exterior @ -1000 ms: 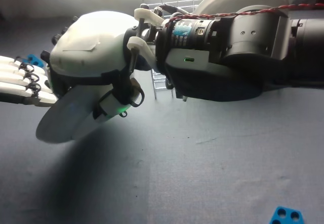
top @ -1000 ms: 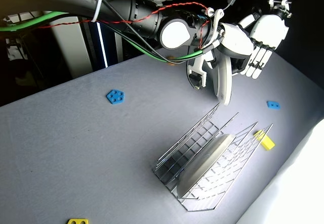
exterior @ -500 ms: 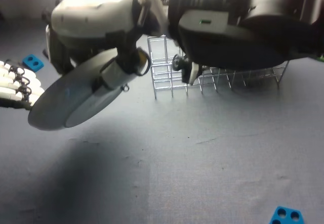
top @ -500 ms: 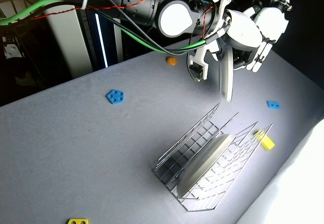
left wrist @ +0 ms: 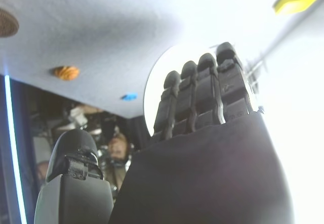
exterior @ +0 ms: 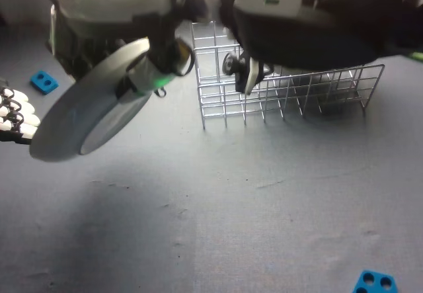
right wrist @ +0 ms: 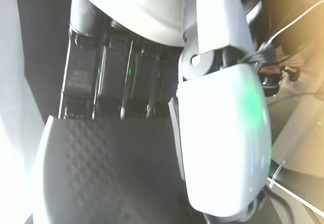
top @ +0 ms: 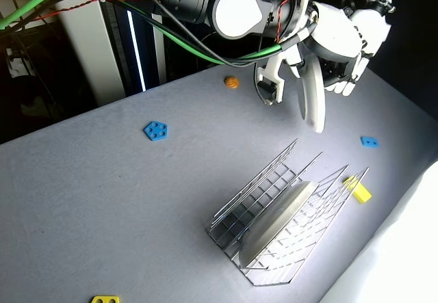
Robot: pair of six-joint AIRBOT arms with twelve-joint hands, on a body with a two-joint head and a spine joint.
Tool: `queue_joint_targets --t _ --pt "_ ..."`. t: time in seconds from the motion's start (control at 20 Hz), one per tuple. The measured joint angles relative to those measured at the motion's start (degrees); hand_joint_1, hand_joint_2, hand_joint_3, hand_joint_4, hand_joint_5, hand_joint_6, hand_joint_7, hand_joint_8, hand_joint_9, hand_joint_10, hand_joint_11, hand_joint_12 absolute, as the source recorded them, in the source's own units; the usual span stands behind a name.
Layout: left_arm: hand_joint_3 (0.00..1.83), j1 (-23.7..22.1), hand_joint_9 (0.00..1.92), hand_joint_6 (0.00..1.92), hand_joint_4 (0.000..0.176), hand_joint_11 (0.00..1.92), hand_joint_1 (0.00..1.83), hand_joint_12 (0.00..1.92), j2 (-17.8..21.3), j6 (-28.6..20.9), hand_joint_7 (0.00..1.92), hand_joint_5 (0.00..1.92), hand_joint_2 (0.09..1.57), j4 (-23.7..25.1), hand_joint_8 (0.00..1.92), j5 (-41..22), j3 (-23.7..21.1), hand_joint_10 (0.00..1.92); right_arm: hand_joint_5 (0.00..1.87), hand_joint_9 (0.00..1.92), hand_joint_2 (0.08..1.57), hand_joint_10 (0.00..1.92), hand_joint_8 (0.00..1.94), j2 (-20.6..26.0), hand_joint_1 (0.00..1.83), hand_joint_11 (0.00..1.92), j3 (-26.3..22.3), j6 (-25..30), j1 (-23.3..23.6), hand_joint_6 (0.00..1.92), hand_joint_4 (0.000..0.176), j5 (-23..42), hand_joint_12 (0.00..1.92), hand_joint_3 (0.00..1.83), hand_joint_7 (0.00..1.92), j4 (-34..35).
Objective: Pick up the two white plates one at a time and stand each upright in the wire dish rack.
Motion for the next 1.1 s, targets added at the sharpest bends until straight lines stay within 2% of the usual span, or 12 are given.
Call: queue_joint_targets --t 0.05,0.1,0.3,0.4,0.55,0.65,0.9,1.0,1.05,1.1 --pt "0.0 0.0 0.01 0.0 0.0 0.0 0.0 0.0 0.0 0.0 0.06 0.07 1.12 0.2 0.0 -0.1 0.0 0.0 0.99 0.98 1.08 1.09 0.7 0.1 1.39 0.82 0.0 0.3 0.2 1.03 0.0 0.0 1.37 0.0 1.09 0.0" --pt "0.0 0.0 0.02 0.0 0.0 0.01 0.0 0.01 0.0 0.0 0.06 0.08 1.12 0.2 0.0 -0.2 0.0 0.0 1.0 1.01 1.07 1.16 0.69 0.3 1.39 0.87 0.0 1.1 0.6 0.89 0.0 -0.3 1.48 0.0 1.11 0.0" --pt "0.0 -0.4 0.01 0.0 0.0 0.01 0.0 0.0 0.0 0.0 0.05 0.06 1.12 0.8 0.0 -0.2 -0.1 0.0 0.98 0.98 1.08 1.1 0.71 2.1 1.39 0.78 0.0 6.3 2.3 1.02 0.0 -3.4 1.37 0.0 1.09 -0.2" --pt "0.0 -0.5 0.0 0.0 0.0 0.0 0.0 0.0 0.0 0.0 0.04 0.04 1.12 0.9 0.0 0.1 -0.5 0.0 0.97 0.98 1.08 1.11 0.73 2.9 1.39 0.8 0.0 8.7 3.2 1.02 0.0 -4.5 1.39 0.0 1.09 -0.4" --pt "0.0 -0.5 0.0 0.01 0.0 0.0 0.0 0.0 0.0 0.0 0.05 0.06 1.12 1.0 0.0 -0.1 -0.8 0.0 1.01 1.02 1.06 1.07 0.66 4.5 1.39 0.81 0.0 15.1 4.8 0.91 0.0 -7.4 1.39 0.0 1.15 -0.9" --pt "0.0 0.5 0.02 0.01 0.0 0.01 0.0 0.0 0.0 0.1 0.06 0.07 1.12 1.3 0.01 -0.1 -0.5 0.01 1.01 1.01 1.06 1.08 0.65 6.0 1.39 0.84 0.0 18.5 5.3 0.92 0.0 -10.1 1.43 0.0 1.15 -1.5" --pt "0.0 0.5 0.02 0.01 0.0 0.02 0.0 0.01 0.0 0.2 0.06 0.08 1.13 1.0 0.01 0.0 -0.3 0.01 0.99 1.01 1.07 1.11 0.73 6.5 1.39 0.81 0.0 20.8 5.3 0.9 0.0 -10.6 1.43 0.0 1.12 -1.5" --pt "0.0 0.5 0.01 0.0 0.0 0.0 0.0 0.0 0.0 0.2 0.05 0.07 1.13 1.0 0.0 0.0 -0.4 0.0 0.97 0.98 1.08 1.09 0.76 6.6 1.39 0.8 0.0 22.3 5.3 1.0 0.0 -11.1 1.4 0.0 1.1 -1.5" --pt "0.0 0.6 0.02 0.01 0.0 0.0 0.0 0.0 0.1 0.2 0.06 0.08 1.12 1.0 0.01 0.0 -0.4 0.01 0.95 1.0 1.08 0.99 0.75 6.6 1.47 0.8 0.0 23.1 5.3 1.0 0.0 -11.3 1.52 0.0 1.07 -1.6" --pt "0.0 0.9 0.01 0.0 0.0 0.0 0.0 0.0 0.1 0.2 0.05 0.07 1.13 0.8 0.0 0.0 -0.4 0.0 0.95 1.0 1.08 0.99 0.74 6.6 1.49 0.79 0.0 24.3 5.3 0.99 0.0 -11.5 1.54 0.0 1.07 -1.5"
